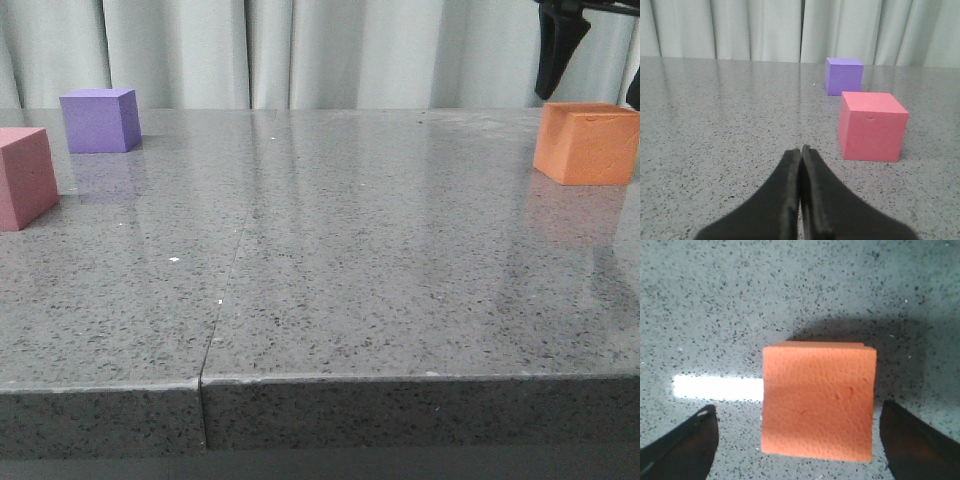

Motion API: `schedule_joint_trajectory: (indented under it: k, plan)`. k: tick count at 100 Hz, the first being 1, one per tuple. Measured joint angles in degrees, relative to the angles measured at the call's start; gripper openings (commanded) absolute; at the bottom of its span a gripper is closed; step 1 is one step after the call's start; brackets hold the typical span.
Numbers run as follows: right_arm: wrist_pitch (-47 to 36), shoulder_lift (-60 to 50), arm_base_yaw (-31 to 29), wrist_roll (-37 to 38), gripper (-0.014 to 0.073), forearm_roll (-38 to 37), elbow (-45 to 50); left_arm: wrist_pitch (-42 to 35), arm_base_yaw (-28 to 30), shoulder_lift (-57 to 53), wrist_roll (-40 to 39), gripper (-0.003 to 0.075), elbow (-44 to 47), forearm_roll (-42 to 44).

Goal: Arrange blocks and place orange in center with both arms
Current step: 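Lower the right gripper onto the orange cube and close it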

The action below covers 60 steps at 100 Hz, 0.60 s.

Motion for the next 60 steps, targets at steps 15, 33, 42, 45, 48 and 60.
schedule_joint_trajectory:
  k: [15, 33, 42, 45, 48, 60]
  plan:
    - [0.00, 2.09, 0.00, 0.00, 0.0645, 0.00, 0.00, 0.00, 0.00, 0.00, 0.00, -0.0020, 0.00, 0.00]
    - [0.00, 3.27, 0.00, 0.00, 0.0645, 0.00, 0.00, 0.00, 0.00, 0.00, 0.00, -0.0020, 0.00, 0.00]
    - [-0.10, 4.06, 0.00, 0.00, 0.0643, 0.00, 0.00, 0.00, 0.00, 0.00, 0.00, -0.0020, 0.00, 0.00]
    - [-0.10, 4.32, 0.00, 0.00, 0.0643, -0.11, 0.00, 0.00, 0.00, 0.00, 0.00, -0.0020, 0.00, 0.00]
    - [-0.10, 4.67, 0.00, -0.11, 0.0638, -0.11, 0.00, 0.00, 0.00, 0.00, 0.00, -0.0020, 0.00, 0.00]
    - [-0.10, 5.34, 0.00, -0.11, 0.0534, -0.32, 0.00, 0.00, 0.00, 0.00, 0.00, -0.0020, 0.00, 0.00]
